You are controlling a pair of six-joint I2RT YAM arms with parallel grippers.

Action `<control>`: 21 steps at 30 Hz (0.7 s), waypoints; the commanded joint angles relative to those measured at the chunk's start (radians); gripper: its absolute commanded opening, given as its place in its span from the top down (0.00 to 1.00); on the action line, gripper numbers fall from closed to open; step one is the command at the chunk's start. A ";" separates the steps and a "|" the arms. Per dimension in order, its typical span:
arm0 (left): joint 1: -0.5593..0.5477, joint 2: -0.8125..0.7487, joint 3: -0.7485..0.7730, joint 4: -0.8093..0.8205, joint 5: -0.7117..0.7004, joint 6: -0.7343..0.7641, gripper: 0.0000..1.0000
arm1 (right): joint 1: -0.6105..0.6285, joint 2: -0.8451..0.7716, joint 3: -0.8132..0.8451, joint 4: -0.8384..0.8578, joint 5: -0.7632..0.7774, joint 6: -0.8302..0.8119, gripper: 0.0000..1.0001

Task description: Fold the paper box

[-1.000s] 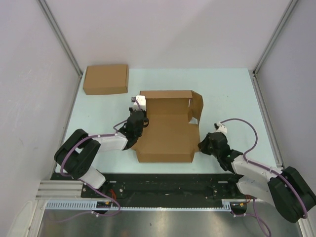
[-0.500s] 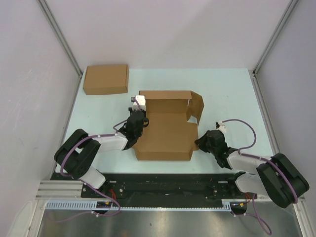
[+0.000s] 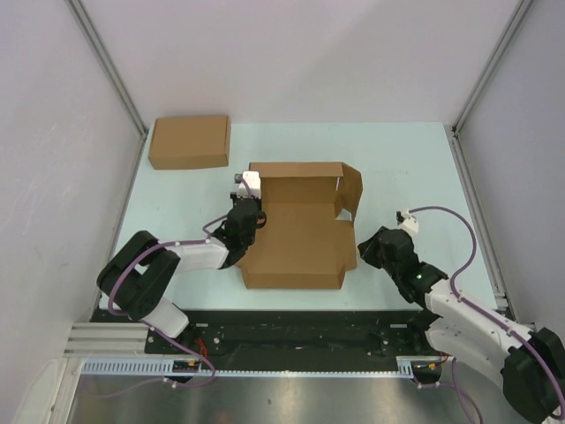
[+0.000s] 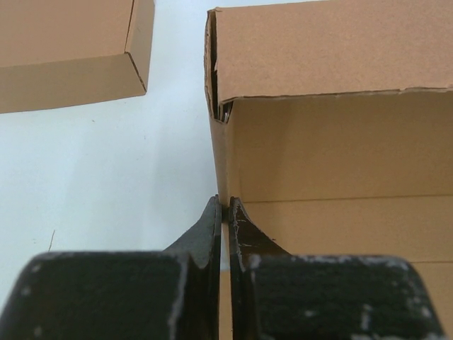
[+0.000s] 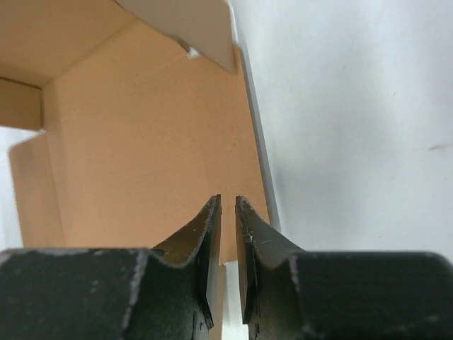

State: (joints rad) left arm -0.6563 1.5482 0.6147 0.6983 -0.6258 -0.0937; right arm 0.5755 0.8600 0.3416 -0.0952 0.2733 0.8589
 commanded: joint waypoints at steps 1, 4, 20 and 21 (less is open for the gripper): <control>-0.009 -0.010 -0.018 0.053 -0.014 0.020 1.00 | -0.078 -0.055 0.083 -0.006 0.057 -0.073 0.78; -0.008 -0.007 -0.024 0.060 -0.012 0.026 1.00 | -0.280 0.075 0.115 0.148 -0.098 -0.104 0.78; -0.008 0.023 -0.023 0.073 -0.002 0.052 1.00 | -0.436 0.862 0.505 0.756 -0.431 -0.115 0.78; -0.008 0.024 -0.020 0.075 -0.002 0.052 1.00 | -0.434 0.875 0.504 0.772 -0.451 -0.115 0.78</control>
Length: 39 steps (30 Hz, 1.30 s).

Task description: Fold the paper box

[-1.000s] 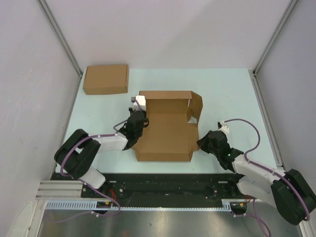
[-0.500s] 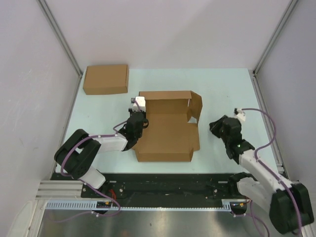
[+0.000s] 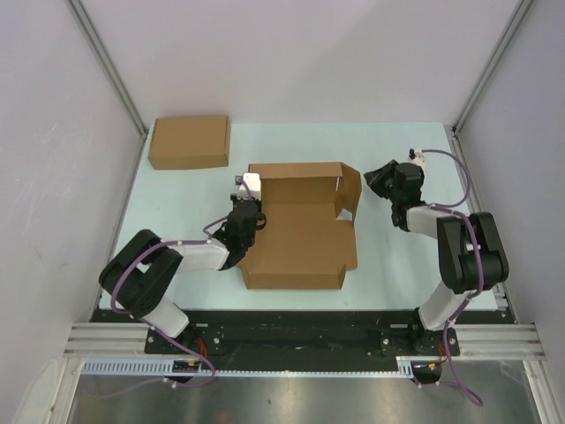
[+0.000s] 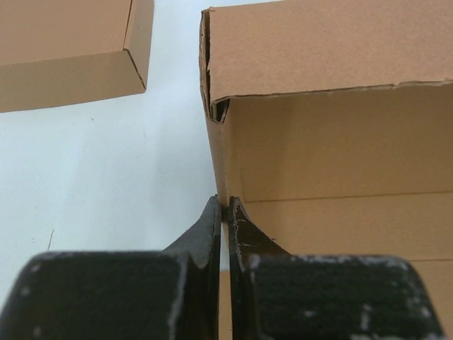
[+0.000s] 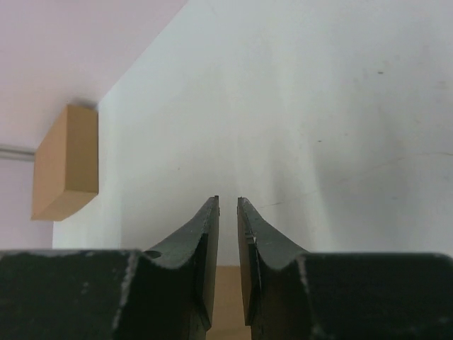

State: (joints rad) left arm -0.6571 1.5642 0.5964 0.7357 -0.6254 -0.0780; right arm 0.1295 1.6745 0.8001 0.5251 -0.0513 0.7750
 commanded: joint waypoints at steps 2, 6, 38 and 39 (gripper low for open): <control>-0.009 0.016 0.002 0.037 0.001 0.035 1.00 | 0.016 0.073 0.045 0.142 -0.174 -0.045 0.77; -0.009 0.025 0.011 0.034 0.009 0.035 1.00 | 0.035 0.033 -0.016 0.168 -0.212 -0.078 0.77; -0.009 0.010 0.025 0.016 0.010 0.063 1.00 | 0.263 -0.255 -0.136 -0.036 -0.153 -0.425 0.53; -0.007 0.010 0.025 0.016 0.007 0.063 1.00 | 0.272 -0.265 -0.137 -0.066 -0.139 -0.430 0.53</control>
State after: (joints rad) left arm -0.6476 1.5860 0.5968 0.7578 -0.6617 -0.0502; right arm 0.3367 1.4853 0.6724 0.5232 -0.1947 0.4019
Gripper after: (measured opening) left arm 0.034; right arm 0.476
